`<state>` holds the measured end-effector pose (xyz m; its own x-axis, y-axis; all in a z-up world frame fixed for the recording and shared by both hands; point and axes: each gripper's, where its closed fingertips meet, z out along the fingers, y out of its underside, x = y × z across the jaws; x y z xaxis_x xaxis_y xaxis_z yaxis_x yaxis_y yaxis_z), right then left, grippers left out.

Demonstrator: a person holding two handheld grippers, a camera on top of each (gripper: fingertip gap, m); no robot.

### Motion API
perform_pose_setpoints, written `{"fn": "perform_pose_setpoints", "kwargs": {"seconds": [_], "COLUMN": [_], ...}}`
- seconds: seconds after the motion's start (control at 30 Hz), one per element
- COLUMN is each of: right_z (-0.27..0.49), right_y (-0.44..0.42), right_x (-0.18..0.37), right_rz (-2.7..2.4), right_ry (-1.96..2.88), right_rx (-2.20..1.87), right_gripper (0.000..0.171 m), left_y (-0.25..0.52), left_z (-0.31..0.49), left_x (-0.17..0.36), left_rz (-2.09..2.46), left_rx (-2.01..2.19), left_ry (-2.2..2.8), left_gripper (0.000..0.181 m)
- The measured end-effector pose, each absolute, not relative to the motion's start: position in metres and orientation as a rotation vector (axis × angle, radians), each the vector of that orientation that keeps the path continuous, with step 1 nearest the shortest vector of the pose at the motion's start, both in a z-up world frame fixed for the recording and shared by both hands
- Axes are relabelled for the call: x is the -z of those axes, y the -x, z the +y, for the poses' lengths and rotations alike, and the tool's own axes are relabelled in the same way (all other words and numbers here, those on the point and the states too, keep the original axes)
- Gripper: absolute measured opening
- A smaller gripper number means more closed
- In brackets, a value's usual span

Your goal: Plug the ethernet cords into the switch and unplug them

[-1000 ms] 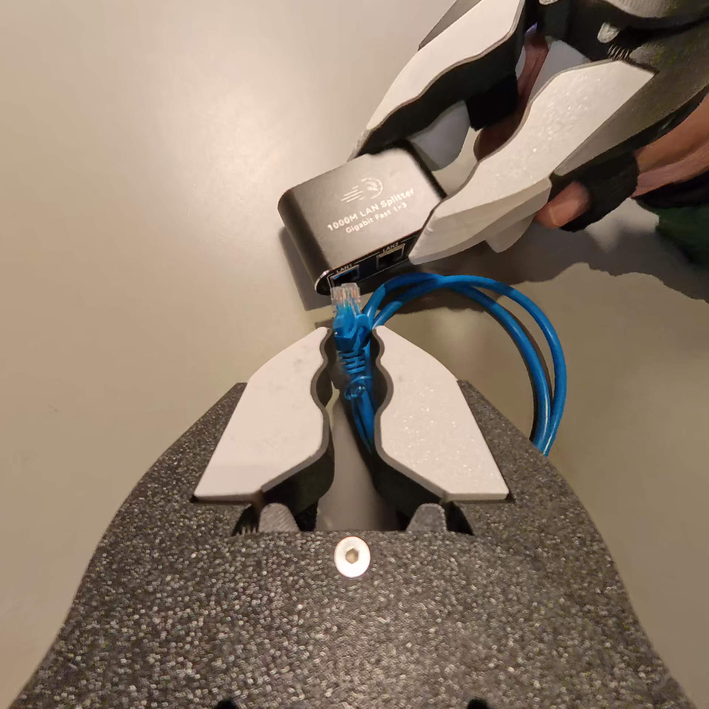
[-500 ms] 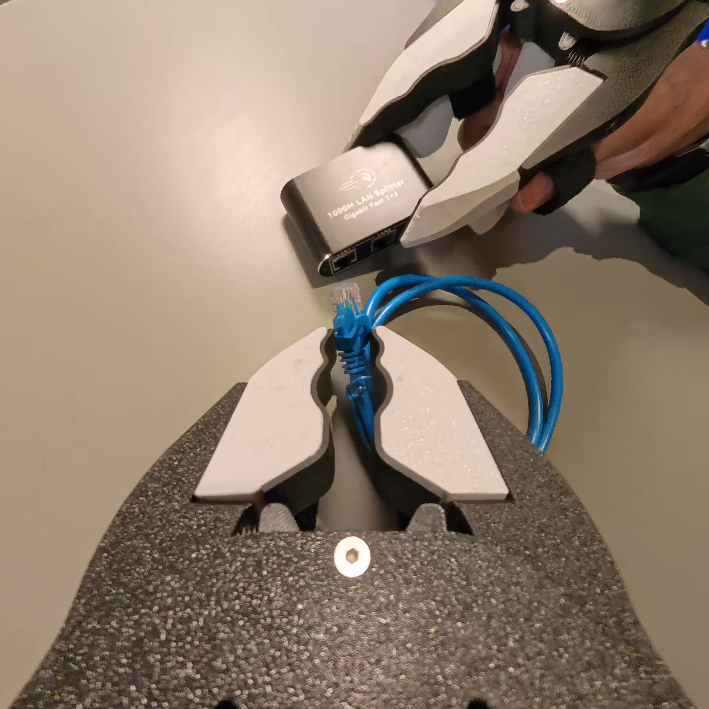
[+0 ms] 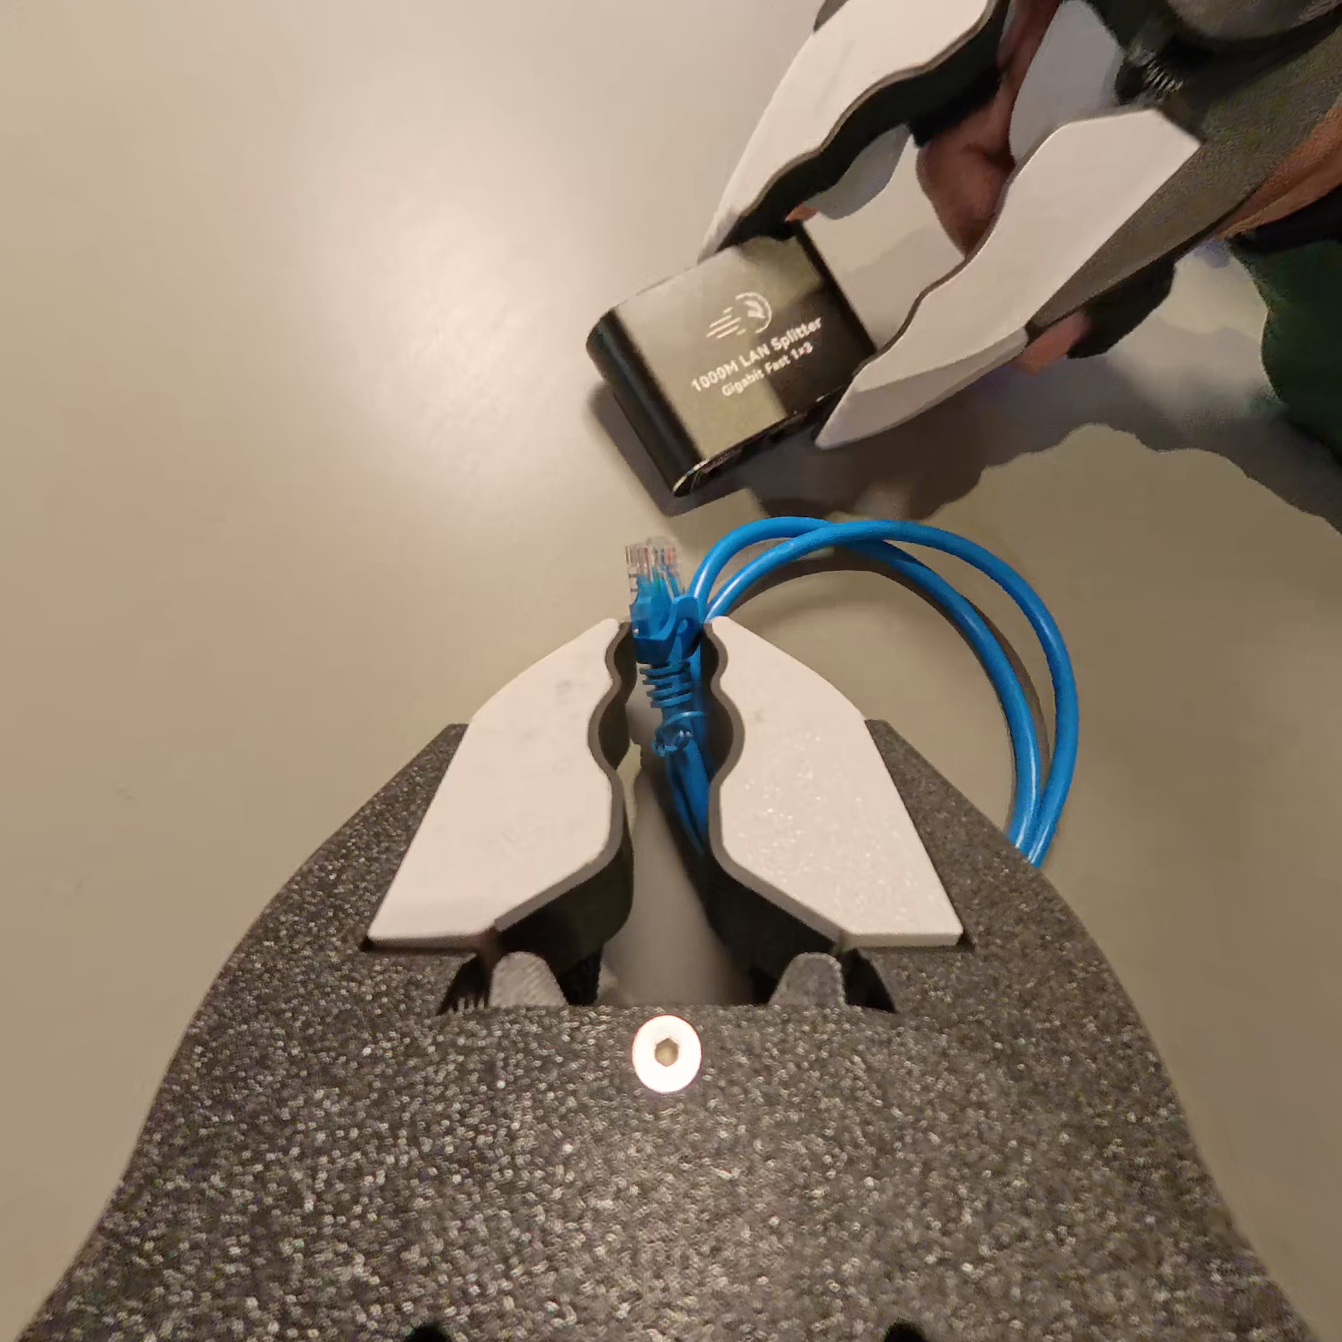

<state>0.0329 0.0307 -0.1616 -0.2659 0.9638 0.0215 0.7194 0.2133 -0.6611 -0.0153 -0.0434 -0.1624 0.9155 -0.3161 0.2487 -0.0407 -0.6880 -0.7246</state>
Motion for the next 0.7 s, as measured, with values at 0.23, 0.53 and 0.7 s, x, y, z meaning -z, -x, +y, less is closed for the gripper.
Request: {"fn": "perform_pose_setpoints", "kwargs": {"seconds": [0.23, 0.53, 0.7], "right_z": [0.027, 0.030, 0.025], "right_y": [-0.045, -0.048, -0.033], "right_x": [0.172, 0.177, 0.171], "right_rz": [-2.161, -2.184, -2.143], "right_ry": [1.571, 1.567, 1.437], "right_rx": [-0.730, -0.706, -0.749], "right_gripper": [0.060, 0.059, 0.058], "left_y": [0.011, 0.018, 0.017], "left_z": [-0.048, -0.041, -0.035], "left_x": [0.168, 0.155, 0.137], "left_rz": [0.277, 0.240, 0.171], "left_rx": [0.474, 0.443, 0.526], "left_ry": [2.343, 2.267, 2.158], "left_gripper": [0.018, 0.046, 0.051]}}
